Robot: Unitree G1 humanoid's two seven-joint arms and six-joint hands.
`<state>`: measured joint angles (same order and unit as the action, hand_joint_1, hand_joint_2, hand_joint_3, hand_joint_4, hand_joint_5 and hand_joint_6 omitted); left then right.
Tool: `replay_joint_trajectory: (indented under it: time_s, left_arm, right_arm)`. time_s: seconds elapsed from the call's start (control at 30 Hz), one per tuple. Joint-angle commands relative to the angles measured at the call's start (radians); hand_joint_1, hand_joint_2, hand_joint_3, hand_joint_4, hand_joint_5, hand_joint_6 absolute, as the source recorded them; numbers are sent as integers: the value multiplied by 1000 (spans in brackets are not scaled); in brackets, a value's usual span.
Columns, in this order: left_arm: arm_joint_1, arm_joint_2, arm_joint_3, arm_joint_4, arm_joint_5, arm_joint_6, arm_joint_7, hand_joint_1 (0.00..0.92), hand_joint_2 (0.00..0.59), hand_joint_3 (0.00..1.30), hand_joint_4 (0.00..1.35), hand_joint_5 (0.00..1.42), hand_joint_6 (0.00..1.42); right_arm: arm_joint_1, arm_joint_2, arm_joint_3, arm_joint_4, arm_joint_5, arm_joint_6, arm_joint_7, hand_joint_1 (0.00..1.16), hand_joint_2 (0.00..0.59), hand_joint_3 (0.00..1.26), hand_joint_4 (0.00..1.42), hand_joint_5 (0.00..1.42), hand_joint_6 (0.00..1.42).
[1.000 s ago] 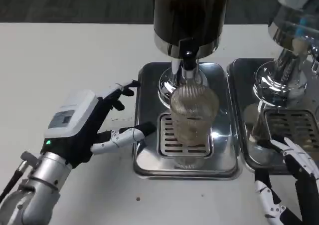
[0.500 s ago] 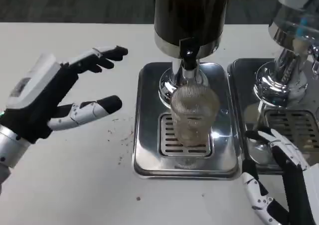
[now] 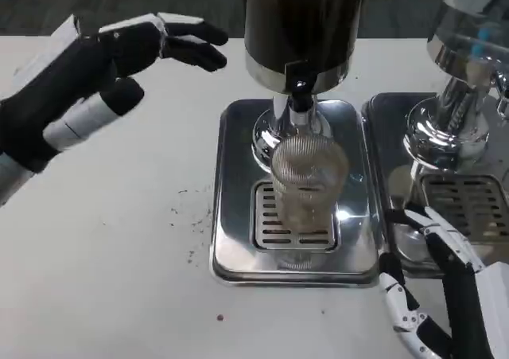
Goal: Grasp the cup under the faucet to collect the drink, then remove the cup.
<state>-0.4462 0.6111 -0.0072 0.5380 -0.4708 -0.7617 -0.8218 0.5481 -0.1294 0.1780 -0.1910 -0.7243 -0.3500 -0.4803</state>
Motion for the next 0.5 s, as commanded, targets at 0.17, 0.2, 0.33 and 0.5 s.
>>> replay_joint_trajectory:
  time_s: [0.17,0.2,0.33,0.5]
  left_arm:
    - [-94,-59,84,21,-105,230,-233,0,60,387,429,420,323]
    - [-99,-64,94,22,-103,246,-246,0,60,380,417,416,323]
    - [-128,-80,117,29,-97,321,-286,0,60,345,366,391,295]
    - [-155,-101,137,43,-88,367,-306,0,48,292,314,349,257]
  right_arm:
    - [-20,7,12,34,-7,2,-32,357,470,344,196,205,300]
    - [-21,8,13,35,-7,2,-34,357,470,344,196,206,300]
    - [-21,9,17,43,-5,1,-46,357,470,346,197,208,300]
    - [-27,15,24,55,-3,3,-62,357,470,347,197,209,300]
